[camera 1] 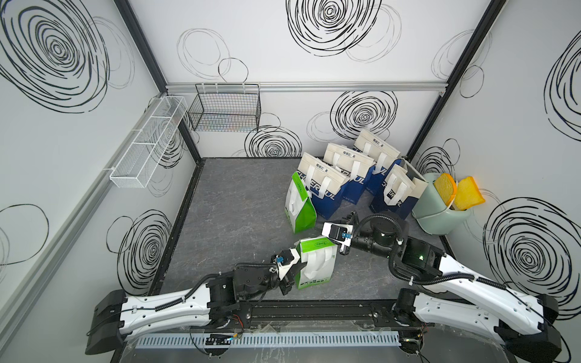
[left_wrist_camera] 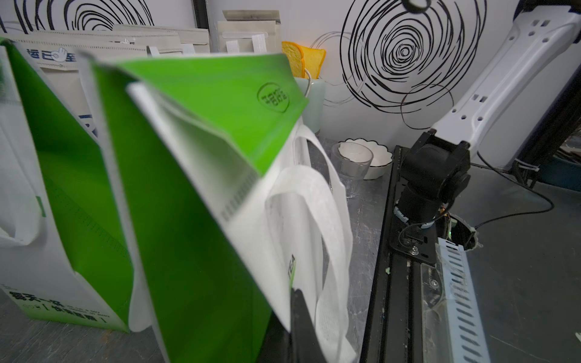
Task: Open the takeout bag
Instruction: Open the takeout bag at the center of the board.
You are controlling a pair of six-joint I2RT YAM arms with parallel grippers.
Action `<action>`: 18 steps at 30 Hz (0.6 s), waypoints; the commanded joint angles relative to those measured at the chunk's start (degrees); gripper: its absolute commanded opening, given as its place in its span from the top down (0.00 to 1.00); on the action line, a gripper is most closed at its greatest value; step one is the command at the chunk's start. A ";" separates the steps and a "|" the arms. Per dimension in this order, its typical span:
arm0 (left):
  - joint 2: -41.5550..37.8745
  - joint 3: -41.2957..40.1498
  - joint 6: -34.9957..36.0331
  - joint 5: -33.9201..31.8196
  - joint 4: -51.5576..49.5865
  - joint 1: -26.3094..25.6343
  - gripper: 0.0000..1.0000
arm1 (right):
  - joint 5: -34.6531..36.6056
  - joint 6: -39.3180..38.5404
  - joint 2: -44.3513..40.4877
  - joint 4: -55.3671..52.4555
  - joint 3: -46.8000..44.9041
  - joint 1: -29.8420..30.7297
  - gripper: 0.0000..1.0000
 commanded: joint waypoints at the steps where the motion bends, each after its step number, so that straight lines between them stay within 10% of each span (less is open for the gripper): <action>1: -0.89 2.04 0.58 -0.89 1.75 -0.36 1.00 | -2.87 -2.21 -1.69 -1.14 1.79 -0.44 0.75; 18: -0.57 2.40 0.66 -0.32 1.85 -0.22 1.00 | 3.27 -28.91 -11.95 -17.40 -5.81 -0.80 0.49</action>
